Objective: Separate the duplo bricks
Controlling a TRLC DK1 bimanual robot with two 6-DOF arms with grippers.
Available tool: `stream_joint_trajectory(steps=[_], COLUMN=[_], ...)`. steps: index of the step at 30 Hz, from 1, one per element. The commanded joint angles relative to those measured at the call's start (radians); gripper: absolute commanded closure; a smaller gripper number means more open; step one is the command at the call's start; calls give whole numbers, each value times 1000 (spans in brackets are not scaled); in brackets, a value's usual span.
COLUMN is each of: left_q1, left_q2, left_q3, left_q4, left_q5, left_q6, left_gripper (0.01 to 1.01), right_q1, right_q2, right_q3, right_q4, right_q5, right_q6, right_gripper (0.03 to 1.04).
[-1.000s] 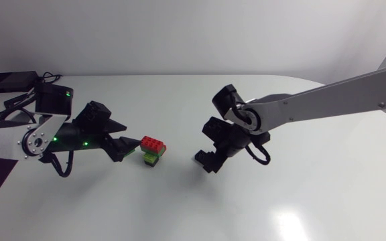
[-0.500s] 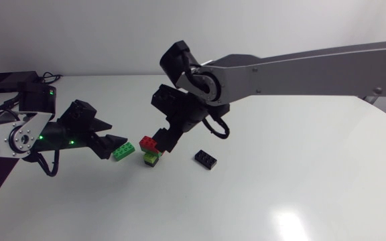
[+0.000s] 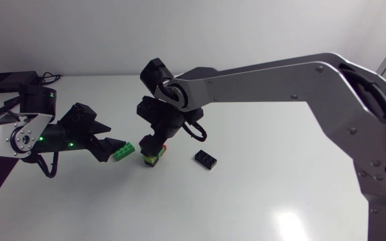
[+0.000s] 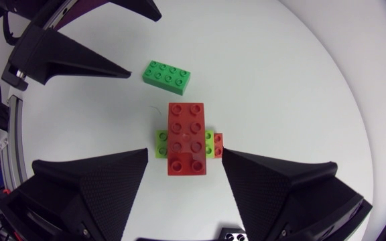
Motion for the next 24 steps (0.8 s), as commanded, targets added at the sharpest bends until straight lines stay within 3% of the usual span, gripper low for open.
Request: stream_joint_trajectory(steps=[1,3,9,14,20,24], left_q1=[8,8,16,17,13,4], left_q2=[26,32,56,61,62,61], left_q3=[-16,-16,-8,0,1,-2], left_q4=[-4,-1,8,8,7,5], left_q5=[9,9,10,16,18,24], left_q6=[27,31,40,40,39,36], left_gripper=[126,126,126,126,126,126], right_q1=[12,10,9,12,10,10], right_q2=[45,56,76,80,82,79], right_q3=[37,47,69,70,49,35], right_q4=[-22,-25,-33,-40,-43,-42], right_q5=[-4,-4,-4,-4,-6,-6], right_q6=[15,17,17,15,14,14], right_gripper=[280,282,554,669,664,587])
